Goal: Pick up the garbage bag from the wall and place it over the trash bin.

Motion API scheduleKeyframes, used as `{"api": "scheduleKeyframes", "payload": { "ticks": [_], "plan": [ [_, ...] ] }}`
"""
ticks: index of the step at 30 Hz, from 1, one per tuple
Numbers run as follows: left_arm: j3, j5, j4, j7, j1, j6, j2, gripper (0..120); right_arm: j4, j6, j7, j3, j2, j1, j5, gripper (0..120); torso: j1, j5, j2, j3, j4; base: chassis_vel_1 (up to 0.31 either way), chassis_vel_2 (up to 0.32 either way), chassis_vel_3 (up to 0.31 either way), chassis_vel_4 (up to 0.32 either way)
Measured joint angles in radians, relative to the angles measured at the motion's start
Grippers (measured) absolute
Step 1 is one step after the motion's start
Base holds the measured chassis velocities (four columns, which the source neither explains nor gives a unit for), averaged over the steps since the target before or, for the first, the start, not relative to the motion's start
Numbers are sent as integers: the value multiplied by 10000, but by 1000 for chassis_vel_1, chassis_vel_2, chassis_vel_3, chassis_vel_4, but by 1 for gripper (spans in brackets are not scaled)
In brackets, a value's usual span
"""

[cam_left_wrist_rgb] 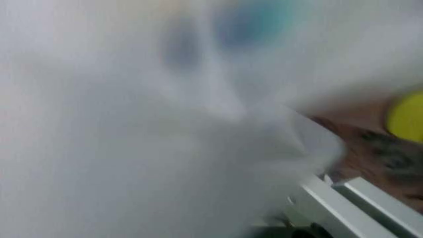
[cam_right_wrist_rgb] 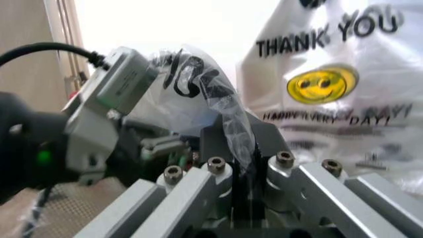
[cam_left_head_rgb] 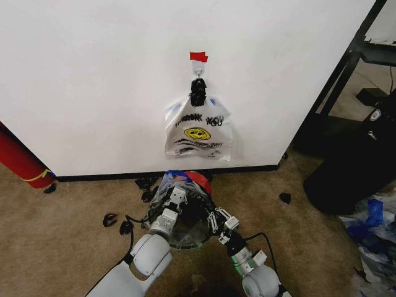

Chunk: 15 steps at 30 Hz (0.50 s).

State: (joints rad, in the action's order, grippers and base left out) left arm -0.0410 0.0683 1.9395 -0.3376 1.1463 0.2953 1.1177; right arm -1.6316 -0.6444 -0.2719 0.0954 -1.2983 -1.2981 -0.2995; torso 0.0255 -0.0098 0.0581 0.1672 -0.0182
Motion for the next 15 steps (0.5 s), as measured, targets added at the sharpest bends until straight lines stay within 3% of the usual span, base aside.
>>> {"api": "scheduleKeyframes", "payload": {
  "ticks": [5, 15],
  "plan": [
    [-134, -232, 227, 141, 240, -5, -37, 0, 53, -9, 127, -5, -194, 157, 63, 0, 0, 1, 0, 0, 2, 0, 0, 0, 0],
    [207, -428, -773, -24, -111, -413, 504, 0, -238, -89, -46, -122, -242, -117, 24, 0, 0, 0, 0, 0, 0, 0, 0, 0, 0]
  ]
}}
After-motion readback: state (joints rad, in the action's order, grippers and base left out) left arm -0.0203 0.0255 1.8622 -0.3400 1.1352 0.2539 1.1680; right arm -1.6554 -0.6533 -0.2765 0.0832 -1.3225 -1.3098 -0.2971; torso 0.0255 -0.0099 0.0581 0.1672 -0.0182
